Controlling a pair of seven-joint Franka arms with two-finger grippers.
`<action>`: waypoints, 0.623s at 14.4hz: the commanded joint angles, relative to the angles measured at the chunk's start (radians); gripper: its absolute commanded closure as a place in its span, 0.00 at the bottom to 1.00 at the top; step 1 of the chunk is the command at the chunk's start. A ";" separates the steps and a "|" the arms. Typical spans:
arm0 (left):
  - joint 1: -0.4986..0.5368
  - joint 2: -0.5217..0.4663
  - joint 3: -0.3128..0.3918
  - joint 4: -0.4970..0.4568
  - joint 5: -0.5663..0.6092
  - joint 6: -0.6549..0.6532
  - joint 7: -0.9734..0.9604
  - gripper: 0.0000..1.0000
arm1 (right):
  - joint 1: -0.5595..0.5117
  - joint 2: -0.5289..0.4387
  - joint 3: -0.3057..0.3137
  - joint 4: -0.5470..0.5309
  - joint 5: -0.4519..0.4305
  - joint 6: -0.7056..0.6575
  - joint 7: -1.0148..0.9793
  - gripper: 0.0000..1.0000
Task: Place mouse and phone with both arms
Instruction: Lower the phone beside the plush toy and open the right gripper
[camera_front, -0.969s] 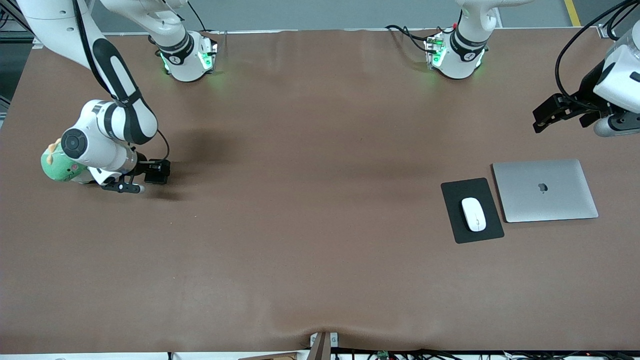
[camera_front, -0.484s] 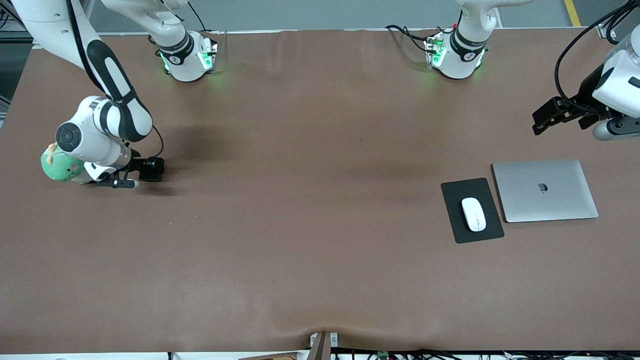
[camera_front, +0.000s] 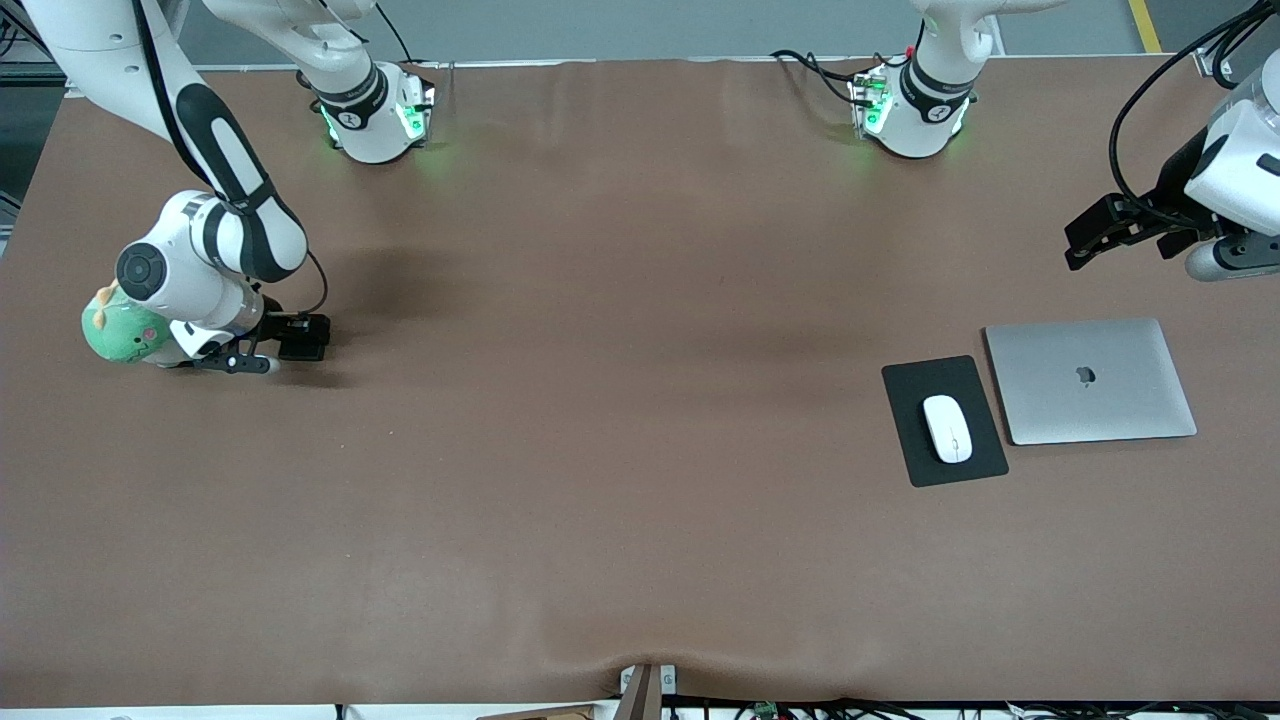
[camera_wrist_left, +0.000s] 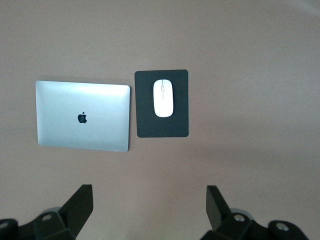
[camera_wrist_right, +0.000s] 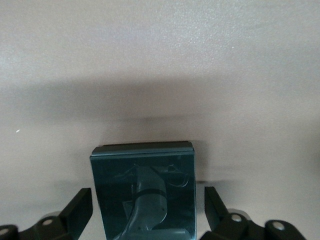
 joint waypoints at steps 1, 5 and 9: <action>0.000 -0.015 0.004 -0.003 -0.006 -0.009 0.006 0.00 | -0.023 -0.027 0.010 0.085 -0.009 -0.147 -0.010 0.00; 0.000 -0.015 0.001 -0.007 -0.007 -0.009 0.003 0.00 | -0.023 -0.024 0.010 0.314 -0.007 -0.442 -0.007 0.00; 0.002 -0.016 0.003 -0.008 -0.009 -0.022 0.011 0.00 | -0.024 -0.022 0.012 0.501 -0.006 -0.632 -0.012 0.00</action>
